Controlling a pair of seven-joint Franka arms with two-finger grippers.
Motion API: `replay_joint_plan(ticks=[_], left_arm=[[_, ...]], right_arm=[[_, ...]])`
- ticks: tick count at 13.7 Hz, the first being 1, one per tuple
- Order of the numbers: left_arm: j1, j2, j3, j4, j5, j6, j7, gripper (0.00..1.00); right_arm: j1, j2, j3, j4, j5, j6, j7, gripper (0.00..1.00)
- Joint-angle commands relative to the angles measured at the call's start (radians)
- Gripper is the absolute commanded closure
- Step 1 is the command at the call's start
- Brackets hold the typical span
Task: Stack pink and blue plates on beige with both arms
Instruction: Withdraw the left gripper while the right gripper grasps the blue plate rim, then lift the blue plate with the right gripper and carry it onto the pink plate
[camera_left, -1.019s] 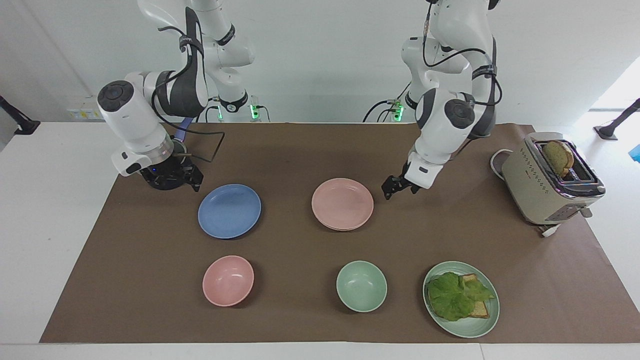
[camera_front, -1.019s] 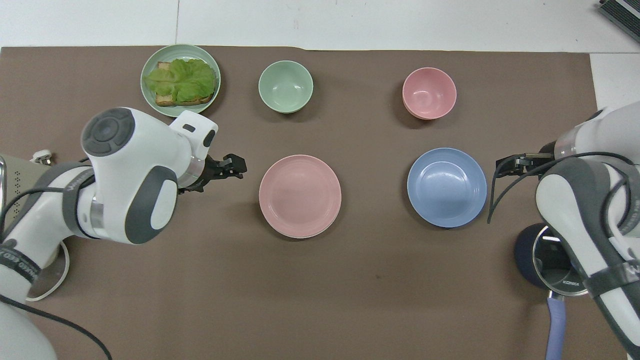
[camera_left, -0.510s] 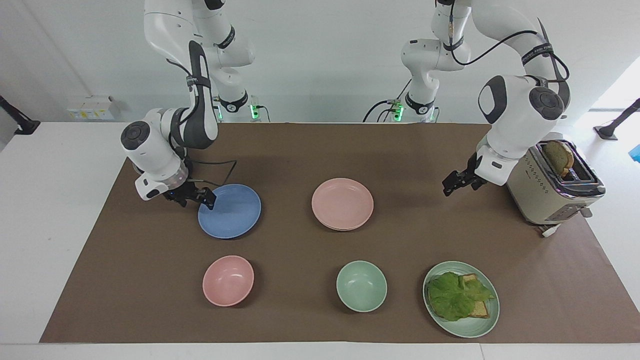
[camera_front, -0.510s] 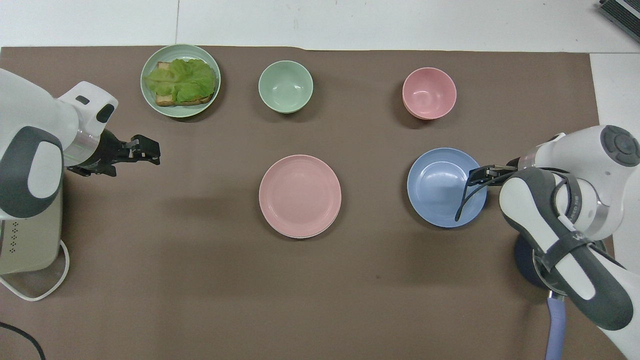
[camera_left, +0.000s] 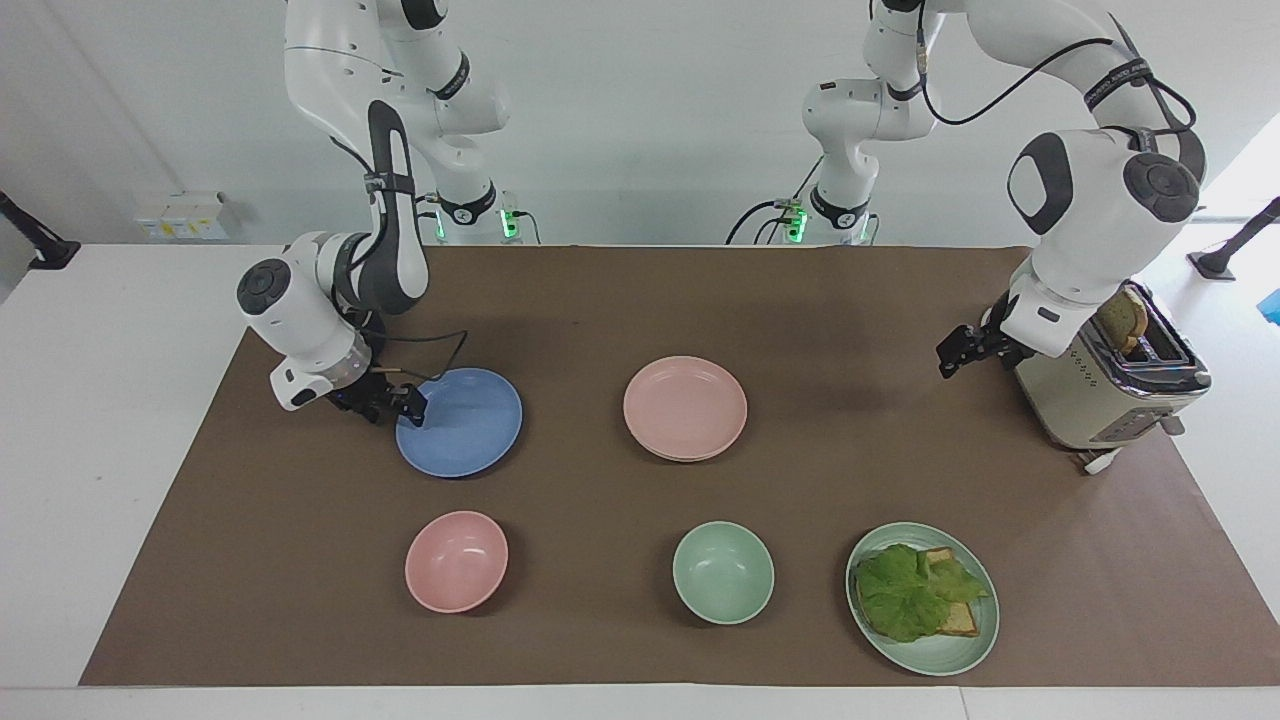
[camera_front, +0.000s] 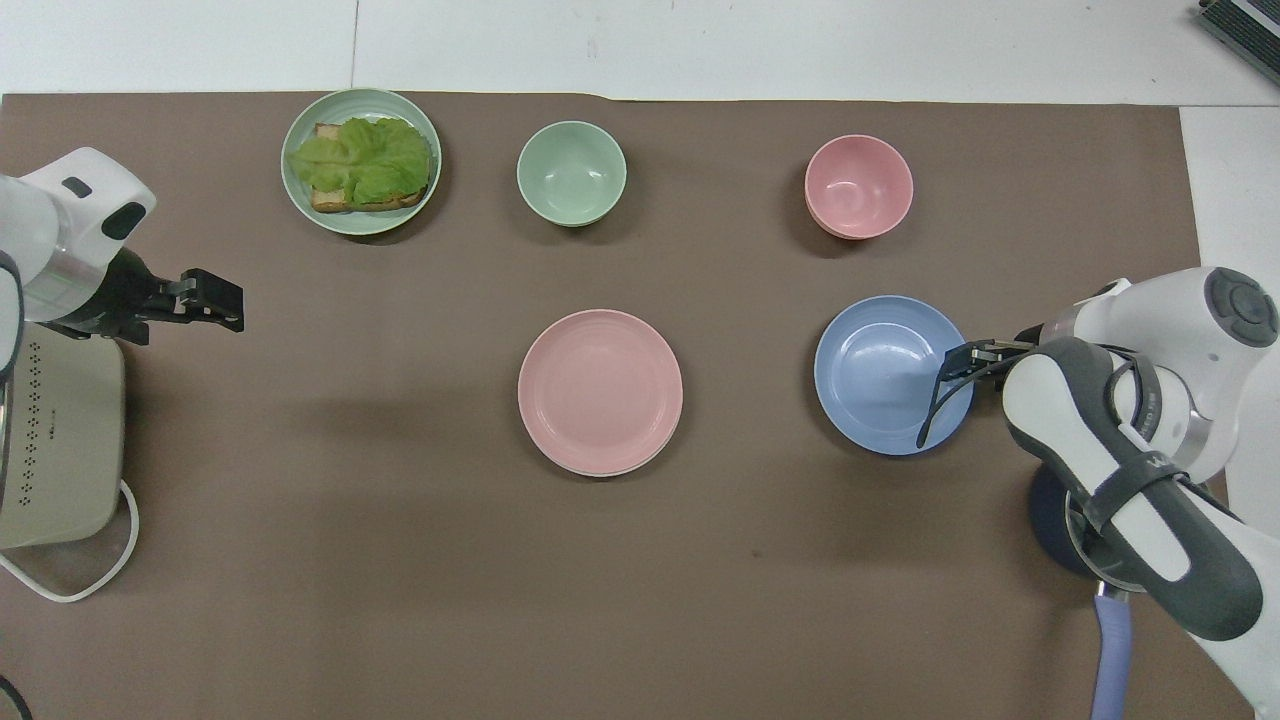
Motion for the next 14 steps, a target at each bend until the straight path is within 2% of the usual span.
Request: replay_joint_plan(ticks=[1, 4, 6, 10, 14], left_arm=[[0.007, -0.020, -0.014, 0.067, 0.057, -0.099, 0.015, 0.00], [0.002, -0.041, -0.017, 0.113, 0.052, -0.156, 0.018, 0.00], [0.007, -0.058, -0.020, 0.114, 0.048, -0.165, 0.035, 0.00], [0.007, -0.082, -0.013, 0.140, 0.046, -0.206, 0.038, 0.00], [0.007, -0.107, -0.006, 0.140, 0.026, -0.217, 0.038, 0.00]], right_arm=[[-0.010, -0.002, 0.004, -0.006, 0.062, 0.012, -0.033, 1.00], [-0.007, -0.013, 0.002, 0.018, 0.061, -0.012, -0.036, 1.00], [-0.005, -0.019, 0.001, 0.061, 0.050, -0.089, -0.036, 1.00], [-0.005, -0.083, -0.001, 0.081, -0.019, -0.164, -0.040, 1.00], [-0.007, -0.143, 0.001, 0.173, -0.059, -0.332, -0.041, 1.00]])
